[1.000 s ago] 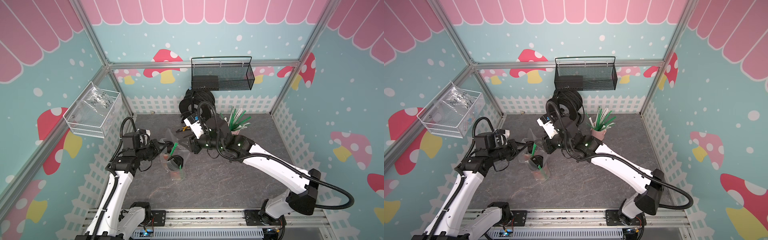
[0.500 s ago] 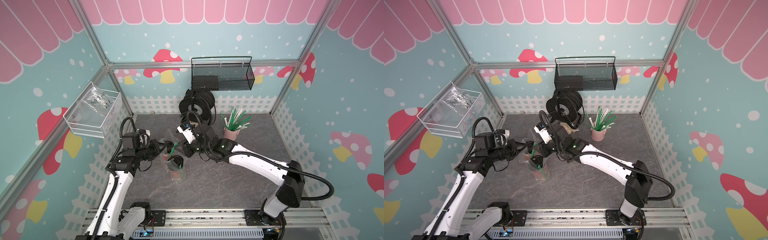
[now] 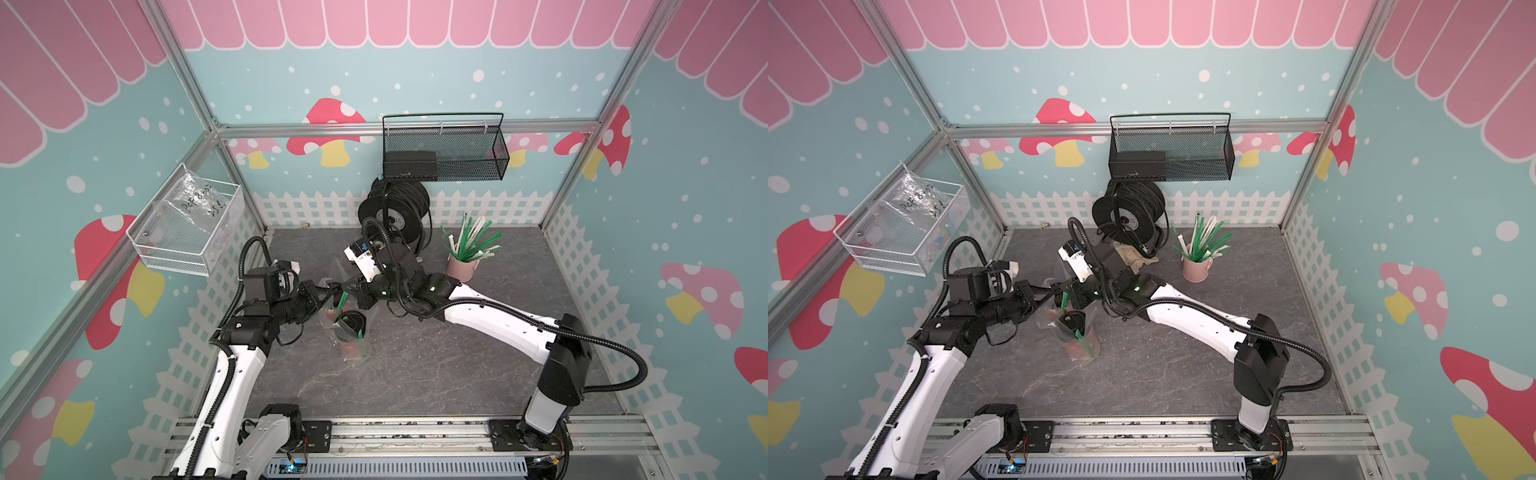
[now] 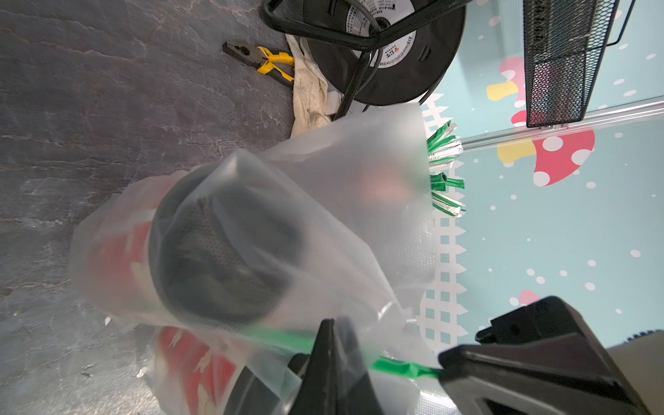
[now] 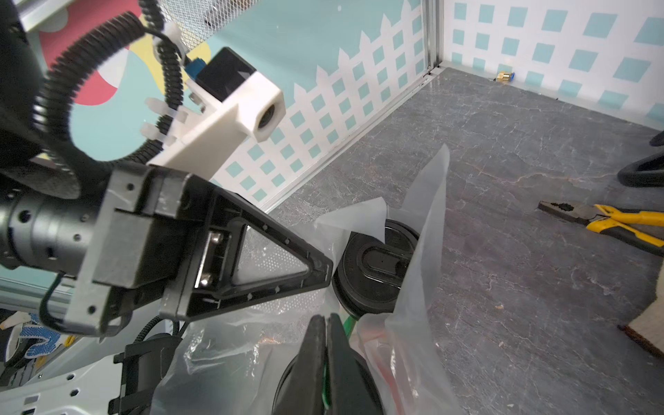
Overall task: Pack milk tea into plastic carrier bags
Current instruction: Place the straw in the plastic carrier bag.
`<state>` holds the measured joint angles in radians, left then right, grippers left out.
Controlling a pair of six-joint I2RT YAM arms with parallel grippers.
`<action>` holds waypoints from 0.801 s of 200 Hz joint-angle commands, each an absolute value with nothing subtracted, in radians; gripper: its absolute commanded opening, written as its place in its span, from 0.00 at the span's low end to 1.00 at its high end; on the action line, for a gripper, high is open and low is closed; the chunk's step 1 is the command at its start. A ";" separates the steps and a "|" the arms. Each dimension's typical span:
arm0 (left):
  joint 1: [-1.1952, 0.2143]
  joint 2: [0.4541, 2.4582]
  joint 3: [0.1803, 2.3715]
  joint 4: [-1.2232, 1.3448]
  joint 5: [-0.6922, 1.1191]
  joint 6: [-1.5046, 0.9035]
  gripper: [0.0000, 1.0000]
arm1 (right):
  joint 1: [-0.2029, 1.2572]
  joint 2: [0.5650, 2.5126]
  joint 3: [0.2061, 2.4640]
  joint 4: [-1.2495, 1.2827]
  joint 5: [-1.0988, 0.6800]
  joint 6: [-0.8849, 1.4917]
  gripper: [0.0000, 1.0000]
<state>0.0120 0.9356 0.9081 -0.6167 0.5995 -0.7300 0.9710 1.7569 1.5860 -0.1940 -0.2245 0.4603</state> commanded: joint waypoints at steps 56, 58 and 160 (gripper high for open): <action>0.019 0.914 0.897 -0.623 0.596 -0.737 0.00 | 1.012 1.920 1.816 -0.408 -0.113 0.387 0.10; 0.019 0.914 0.897 -0.623 0.597 -0.737 0.00 | 1.013 1.926 1.817 -0.410 -0.112 0.385 0.10; 0.021 0.871 0.873 -0.625 0.598 -0.752 0.07 | 1.023 1.952 1.784 -0.378 -0.170 0.430 0.19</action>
<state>0.0174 0.8898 0.8902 -0.6239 0.5953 -0.7387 1.0107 1.9369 1.8000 -0.3820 -0.1440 0.4236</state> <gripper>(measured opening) 0.057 0.184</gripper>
